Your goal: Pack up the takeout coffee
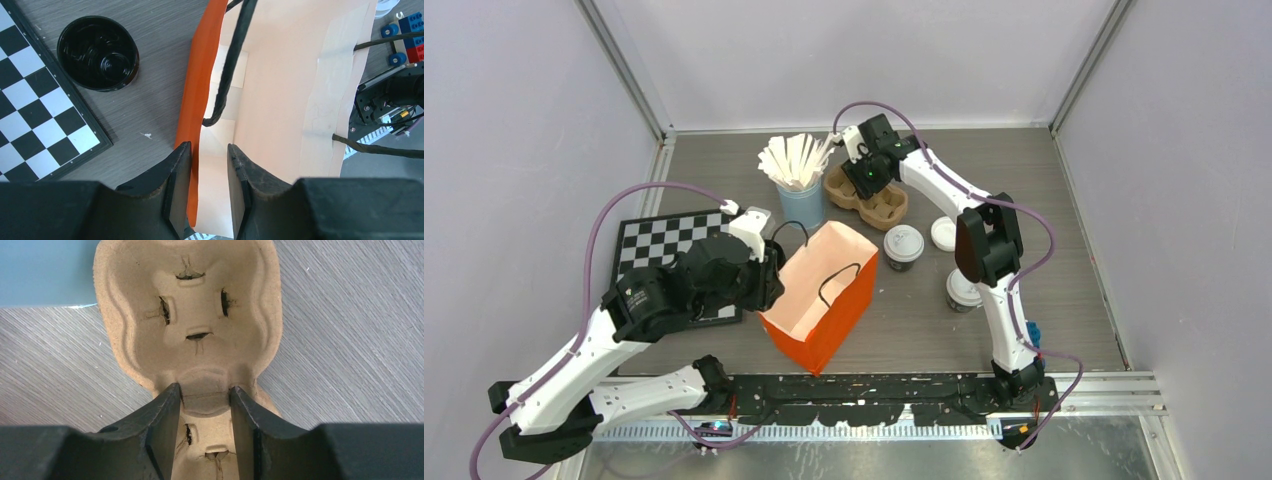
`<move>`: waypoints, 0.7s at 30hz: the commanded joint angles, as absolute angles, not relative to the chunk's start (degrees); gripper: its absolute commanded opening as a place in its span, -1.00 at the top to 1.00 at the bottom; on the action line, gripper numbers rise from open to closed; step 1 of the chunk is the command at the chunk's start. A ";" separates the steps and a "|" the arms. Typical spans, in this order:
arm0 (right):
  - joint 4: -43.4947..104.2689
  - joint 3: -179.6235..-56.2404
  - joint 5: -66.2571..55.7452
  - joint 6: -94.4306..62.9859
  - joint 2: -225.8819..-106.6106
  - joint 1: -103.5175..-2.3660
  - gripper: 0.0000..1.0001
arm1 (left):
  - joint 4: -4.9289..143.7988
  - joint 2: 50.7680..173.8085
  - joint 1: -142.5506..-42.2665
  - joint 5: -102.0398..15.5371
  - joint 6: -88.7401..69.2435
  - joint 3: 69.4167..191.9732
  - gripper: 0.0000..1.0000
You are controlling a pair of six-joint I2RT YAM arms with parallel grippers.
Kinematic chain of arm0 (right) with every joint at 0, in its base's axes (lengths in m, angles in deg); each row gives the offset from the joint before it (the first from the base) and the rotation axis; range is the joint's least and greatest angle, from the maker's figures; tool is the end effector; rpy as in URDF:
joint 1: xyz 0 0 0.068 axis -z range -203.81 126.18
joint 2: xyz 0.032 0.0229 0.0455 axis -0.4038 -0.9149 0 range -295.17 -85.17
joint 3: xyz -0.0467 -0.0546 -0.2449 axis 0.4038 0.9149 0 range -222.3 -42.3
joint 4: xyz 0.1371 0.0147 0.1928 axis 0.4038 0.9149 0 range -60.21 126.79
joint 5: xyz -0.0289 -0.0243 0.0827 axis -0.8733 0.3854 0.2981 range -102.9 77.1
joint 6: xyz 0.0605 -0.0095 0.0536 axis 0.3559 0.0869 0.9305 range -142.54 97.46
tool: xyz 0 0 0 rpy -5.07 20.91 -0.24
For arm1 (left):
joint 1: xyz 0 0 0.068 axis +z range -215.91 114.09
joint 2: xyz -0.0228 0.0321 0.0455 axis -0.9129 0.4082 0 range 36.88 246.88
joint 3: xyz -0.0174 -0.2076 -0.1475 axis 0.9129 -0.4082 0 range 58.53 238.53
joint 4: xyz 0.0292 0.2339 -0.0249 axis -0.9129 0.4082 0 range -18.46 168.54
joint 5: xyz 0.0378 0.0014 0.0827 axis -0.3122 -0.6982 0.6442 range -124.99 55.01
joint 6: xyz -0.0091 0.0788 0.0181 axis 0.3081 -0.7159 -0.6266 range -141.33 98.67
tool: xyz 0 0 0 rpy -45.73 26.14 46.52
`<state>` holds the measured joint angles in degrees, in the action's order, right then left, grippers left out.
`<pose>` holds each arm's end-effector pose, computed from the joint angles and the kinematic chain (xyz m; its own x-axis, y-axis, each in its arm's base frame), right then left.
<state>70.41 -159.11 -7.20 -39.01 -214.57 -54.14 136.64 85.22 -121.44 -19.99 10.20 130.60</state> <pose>0.4185 0.2529 0.1988 -0.5058 -0.6228 -0.5969 -0.7270 0.6802 -0.0936 0.0939 -0.1046 0.3462 -0.6778 0.0948 -0.7291 0.3895 0.8873 -0.2467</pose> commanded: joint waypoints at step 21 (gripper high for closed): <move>68.42 -163.07 -6.38 -37.92 -210.50 -54.29 0.29 | 136.01 84.36 -121.37 -19.26 10.47 131.48 0.31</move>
<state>70.17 -159.44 -7.01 -38.66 -214.57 -54.12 136.66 85.22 -121.44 -19.99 10.18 130.60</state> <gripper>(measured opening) 0.409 0.343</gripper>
